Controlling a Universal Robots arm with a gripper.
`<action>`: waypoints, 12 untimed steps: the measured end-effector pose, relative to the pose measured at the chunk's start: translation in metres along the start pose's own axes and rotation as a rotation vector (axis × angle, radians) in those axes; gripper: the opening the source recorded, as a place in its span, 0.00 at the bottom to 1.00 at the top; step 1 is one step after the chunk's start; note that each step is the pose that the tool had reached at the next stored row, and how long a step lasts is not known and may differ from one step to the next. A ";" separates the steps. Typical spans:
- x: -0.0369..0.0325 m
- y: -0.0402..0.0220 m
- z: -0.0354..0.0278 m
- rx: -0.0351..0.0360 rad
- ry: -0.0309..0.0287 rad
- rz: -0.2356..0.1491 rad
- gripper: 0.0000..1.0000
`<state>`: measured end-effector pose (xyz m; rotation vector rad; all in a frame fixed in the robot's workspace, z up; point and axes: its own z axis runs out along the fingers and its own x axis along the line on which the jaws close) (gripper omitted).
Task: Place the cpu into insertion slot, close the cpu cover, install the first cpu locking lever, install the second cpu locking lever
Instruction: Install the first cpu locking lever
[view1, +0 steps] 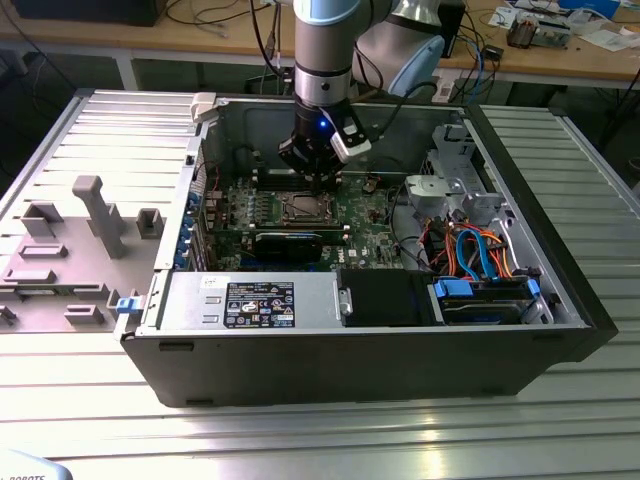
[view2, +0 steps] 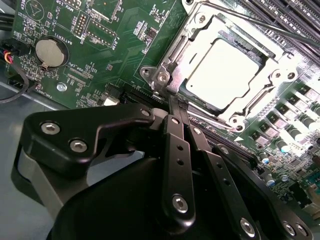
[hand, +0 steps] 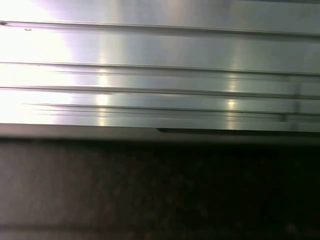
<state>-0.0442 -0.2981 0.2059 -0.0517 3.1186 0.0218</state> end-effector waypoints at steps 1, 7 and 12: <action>-0.0002 0.0000 0.0002 0.0012 0.0000 0.000 0.11; -0.0008 0.0000 0.0013 0.0103 0.0002 0.000 0.11; -0.0014 0.0000 0.0034 0.0125 0.0003 0.000 0.11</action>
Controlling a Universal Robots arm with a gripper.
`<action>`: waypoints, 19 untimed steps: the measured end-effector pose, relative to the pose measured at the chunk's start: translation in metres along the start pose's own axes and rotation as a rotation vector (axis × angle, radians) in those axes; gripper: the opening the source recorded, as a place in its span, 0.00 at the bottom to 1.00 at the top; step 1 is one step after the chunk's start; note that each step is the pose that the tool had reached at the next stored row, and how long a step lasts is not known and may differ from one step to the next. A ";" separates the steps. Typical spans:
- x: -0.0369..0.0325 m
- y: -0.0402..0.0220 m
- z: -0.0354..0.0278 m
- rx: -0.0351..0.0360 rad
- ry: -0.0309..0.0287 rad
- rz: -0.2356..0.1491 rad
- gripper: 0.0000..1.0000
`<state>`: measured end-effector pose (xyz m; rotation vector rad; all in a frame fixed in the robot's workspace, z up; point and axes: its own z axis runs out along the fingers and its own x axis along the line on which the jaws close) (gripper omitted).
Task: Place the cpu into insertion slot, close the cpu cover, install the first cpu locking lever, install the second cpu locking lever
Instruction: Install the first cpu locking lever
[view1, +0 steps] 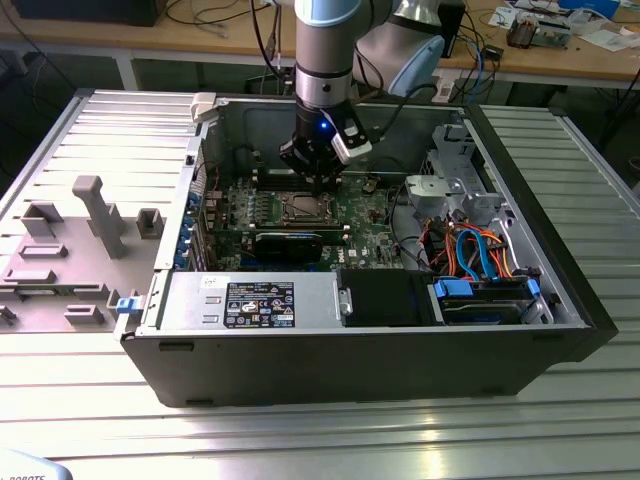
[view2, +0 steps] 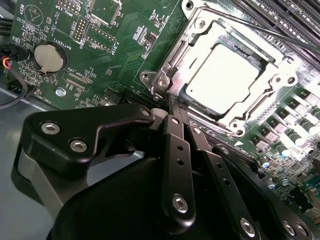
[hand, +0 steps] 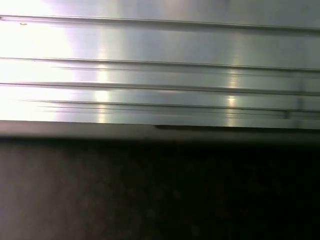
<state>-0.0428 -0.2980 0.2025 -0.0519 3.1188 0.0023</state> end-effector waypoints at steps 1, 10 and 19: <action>0.0000 0.0000 0.0002 0.0002 0.0000 0.000 0.11; -0.0001 0.0001 -0.0008 -0.0218 -0.0013 0.001 0.11; -0.0001 -0.0026 -0.0070 -0.0165 -0.0006 0.000 0.11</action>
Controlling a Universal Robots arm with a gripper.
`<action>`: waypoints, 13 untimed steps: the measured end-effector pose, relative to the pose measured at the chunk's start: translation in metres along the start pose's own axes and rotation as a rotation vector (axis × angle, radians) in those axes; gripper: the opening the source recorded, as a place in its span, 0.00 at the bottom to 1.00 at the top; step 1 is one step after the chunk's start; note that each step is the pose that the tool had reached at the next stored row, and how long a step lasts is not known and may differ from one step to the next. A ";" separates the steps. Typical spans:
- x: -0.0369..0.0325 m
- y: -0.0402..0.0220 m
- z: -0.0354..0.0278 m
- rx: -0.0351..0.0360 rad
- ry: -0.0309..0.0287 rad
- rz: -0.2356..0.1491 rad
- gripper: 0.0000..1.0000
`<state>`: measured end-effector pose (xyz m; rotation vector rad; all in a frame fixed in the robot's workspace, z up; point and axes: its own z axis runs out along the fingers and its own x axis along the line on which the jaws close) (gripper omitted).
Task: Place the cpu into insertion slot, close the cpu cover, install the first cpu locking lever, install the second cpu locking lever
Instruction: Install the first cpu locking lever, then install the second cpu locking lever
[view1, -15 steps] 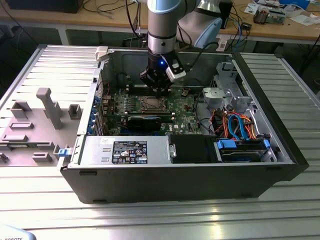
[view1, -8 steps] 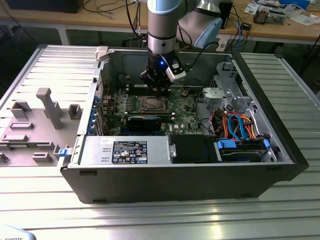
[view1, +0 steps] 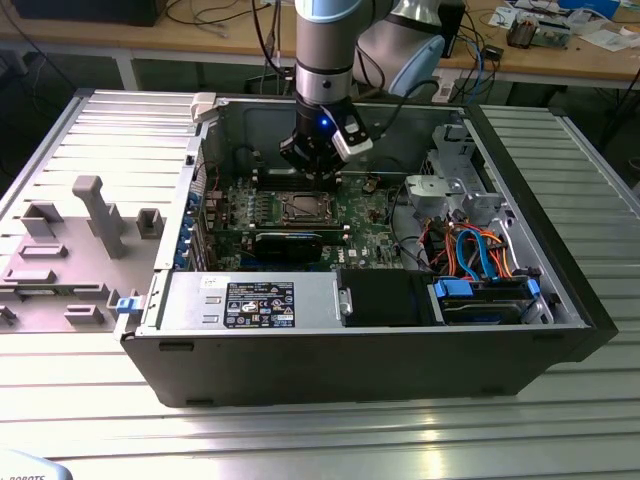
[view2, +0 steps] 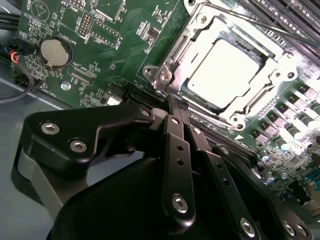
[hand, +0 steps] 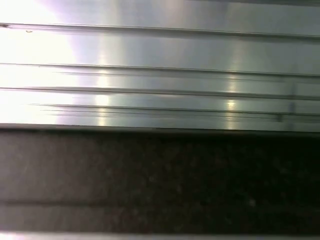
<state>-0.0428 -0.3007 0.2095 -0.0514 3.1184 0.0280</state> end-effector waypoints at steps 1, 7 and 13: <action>0.0001 -0.0021 0.0001 0.0004 -0.0001 0.000 0.11; 0.0001 -0.0027 0.0001 0.0004 -0.0001 0.000 0.11; 0.0001 -0.0039 0.0002 0.0003 -0.0001 0.000 0.11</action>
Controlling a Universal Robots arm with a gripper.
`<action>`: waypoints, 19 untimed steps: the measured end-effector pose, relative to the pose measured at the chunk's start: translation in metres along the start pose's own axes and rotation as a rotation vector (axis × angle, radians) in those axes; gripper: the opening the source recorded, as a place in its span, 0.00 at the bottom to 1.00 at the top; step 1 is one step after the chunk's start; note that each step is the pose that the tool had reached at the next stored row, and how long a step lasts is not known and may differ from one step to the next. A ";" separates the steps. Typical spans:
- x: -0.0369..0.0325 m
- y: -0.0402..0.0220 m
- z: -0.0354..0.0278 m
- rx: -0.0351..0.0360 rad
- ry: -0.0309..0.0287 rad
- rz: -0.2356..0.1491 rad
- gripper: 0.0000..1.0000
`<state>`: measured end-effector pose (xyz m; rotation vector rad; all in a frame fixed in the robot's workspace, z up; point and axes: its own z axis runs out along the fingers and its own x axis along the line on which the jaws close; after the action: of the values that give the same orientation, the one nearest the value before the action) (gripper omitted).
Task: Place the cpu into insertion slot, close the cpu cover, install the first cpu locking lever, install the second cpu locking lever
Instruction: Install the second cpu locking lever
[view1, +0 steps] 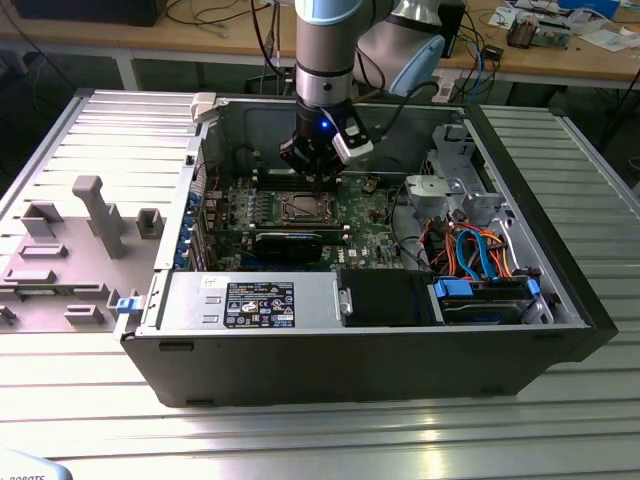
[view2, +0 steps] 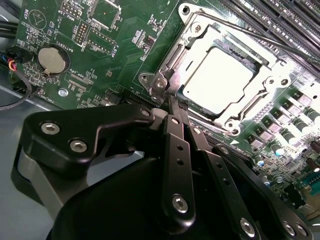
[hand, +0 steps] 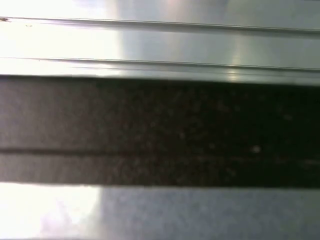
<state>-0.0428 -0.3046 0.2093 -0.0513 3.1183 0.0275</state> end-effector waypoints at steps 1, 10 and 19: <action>0.0000 -0.0001 0.0000 0.0001 0.0000 0.000 0.11; 0.0000 -0.0005 0.0000 0.0001 0.0000 0.000 0.11; 0.0000 -0.0005 -0.0036 0.0049 0.0002 0.000 0.11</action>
<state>-0.0428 -0.3052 0.2129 -0.0513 3.1184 0.0198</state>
